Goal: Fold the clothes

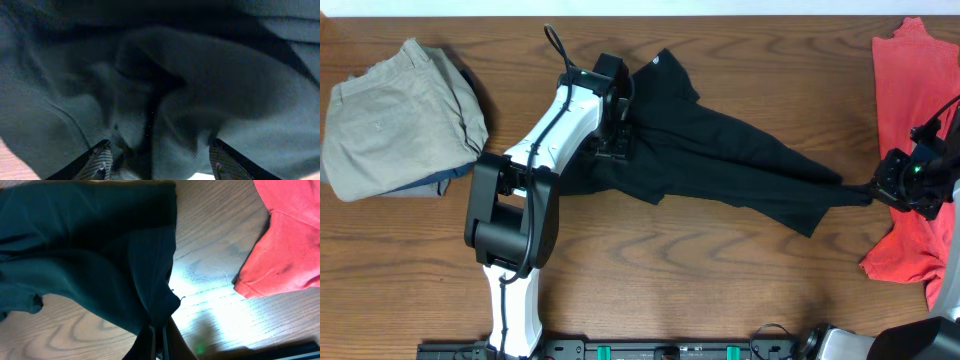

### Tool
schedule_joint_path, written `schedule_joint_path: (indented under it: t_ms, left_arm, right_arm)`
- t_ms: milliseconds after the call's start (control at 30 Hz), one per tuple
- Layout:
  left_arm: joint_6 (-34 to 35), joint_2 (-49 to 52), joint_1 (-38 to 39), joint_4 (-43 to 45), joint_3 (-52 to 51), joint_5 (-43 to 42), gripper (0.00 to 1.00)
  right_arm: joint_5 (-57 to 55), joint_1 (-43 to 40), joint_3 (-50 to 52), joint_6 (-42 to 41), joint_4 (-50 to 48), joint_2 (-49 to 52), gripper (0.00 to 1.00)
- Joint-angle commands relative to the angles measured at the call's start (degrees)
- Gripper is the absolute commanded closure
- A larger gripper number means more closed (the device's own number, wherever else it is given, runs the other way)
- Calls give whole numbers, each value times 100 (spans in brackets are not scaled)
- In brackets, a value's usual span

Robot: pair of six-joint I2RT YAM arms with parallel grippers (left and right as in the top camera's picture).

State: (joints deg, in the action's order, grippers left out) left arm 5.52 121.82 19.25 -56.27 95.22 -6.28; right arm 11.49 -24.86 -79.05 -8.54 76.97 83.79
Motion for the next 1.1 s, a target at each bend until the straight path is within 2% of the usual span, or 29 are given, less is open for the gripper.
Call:
schedule_joint_path:
  t_ms: [0, 67, 233, 267, 400, 433, 733, 900, 1067]
  left_arm:
    - [-72, 57, -4, 13, 13, 170, 37]
    - [-72, 66, 46, 31, -11, -85, 46]
    - [-76, 68, 236, 179, -192, -201, 48]
    - [-76, 68, 258, 199, -225, -186, 53]
    - [-76, 66, 280, 177, -234, -181, 89]
    - [-76, 66, 262, 168, -234, -179, 94]
    - [-79, -326, -11, -415, 68, -157, 94]
    - [-76, -1331, -415, -765, 503, -166, 94]
    - [-72, -2625, -826, -706, 570, -341, 94]
  right_arm:
    - [-57, 31, 9, -61, -4, -39, 99]
    - [-57, 31, 9, -63, -4, -39, 99]
    - [-57, 28, 9, -61, -9, -39, 99]
    - [-59, 28, 9, -61, -9, -39, 99]
    - [-59, 28, 9, -61, -7, -39, 99]
    - [-59, 28, 9, -61, -7, -39, 99]
    - [-378, 28, 9, -61, -153, -39, 99]
    - [-415, 22, 9, -4, -426, -39, 99]
    - [-131, 24, -11, 48, -691, -52, 99]
